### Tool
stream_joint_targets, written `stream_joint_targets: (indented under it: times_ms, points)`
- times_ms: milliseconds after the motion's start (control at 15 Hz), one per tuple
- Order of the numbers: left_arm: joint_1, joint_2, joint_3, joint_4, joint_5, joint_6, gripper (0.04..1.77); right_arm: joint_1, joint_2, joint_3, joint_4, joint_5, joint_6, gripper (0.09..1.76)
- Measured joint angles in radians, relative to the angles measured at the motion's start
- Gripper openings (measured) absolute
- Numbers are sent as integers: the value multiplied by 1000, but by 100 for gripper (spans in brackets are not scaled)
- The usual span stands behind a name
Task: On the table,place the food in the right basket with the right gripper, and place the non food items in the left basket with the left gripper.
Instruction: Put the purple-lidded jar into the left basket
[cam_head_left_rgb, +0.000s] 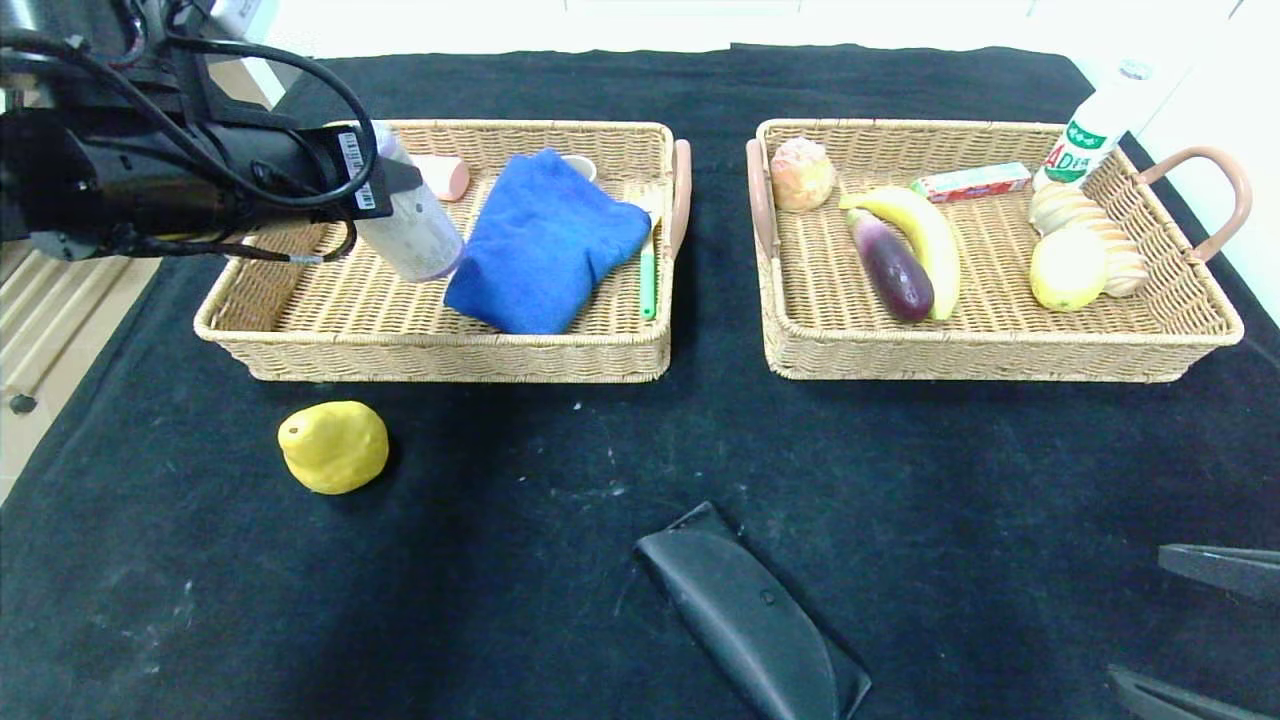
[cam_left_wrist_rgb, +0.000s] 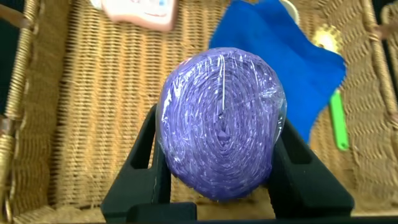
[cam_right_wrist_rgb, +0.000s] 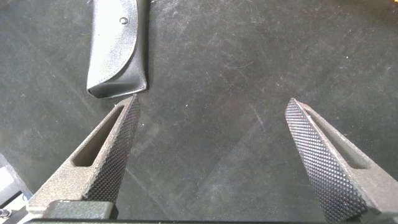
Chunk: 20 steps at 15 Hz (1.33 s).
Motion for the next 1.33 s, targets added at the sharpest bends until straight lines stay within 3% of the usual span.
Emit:
stream_joint_targets:
  times_ms: [200, 933, 1333]
  points:
    - [23, 47, -22, -43, 2, 1, 87, -1, 0, 0, 0, 0, 0, 171]
    - [28, 112, -58, -44, 2, 1, 87, -3, 5, -2, 0, 0, 0, 171]
    - [24, 111, -56, -39, 1, 1, 133, -4, 6, -1, 0, 0, 0, 171]
